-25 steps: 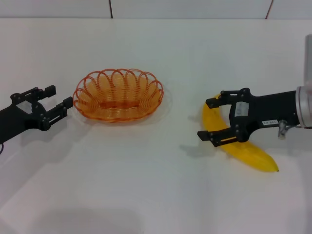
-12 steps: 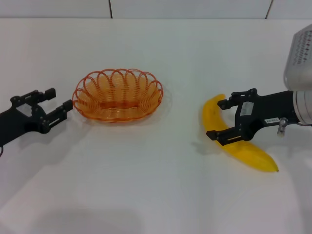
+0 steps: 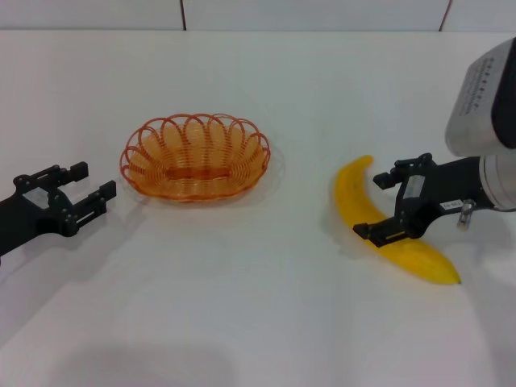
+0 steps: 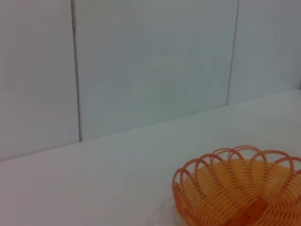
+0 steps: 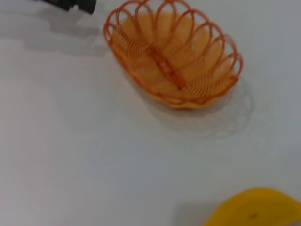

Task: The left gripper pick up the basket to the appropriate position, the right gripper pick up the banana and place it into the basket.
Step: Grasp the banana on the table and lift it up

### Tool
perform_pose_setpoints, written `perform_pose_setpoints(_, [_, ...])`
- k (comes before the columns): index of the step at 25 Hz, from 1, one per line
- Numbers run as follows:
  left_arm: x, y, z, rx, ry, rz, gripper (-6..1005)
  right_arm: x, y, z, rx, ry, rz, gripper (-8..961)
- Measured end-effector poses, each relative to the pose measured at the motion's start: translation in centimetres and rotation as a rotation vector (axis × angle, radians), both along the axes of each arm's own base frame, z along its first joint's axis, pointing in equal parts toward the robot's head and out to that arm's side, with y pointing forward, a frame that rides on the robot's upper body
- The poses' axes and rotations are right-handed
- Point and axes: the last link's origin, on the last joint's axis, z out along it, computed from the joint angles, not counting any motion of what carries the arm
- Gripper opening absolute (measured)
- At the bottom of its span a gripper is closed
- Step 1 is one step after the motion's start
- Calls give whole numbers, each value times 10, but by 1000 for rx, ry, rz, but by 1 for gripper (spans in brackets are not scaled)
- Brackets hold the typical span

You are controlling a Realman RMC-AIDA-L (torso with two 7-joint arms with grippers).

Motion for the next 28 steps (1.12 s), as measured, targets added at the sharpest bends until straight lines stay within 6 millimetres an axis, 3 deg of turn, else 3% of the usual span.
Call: perform_pose_setpoints(28, [4,3,-2,-12,6,-15,580,1,2,-23,-90,-144,-26,893])
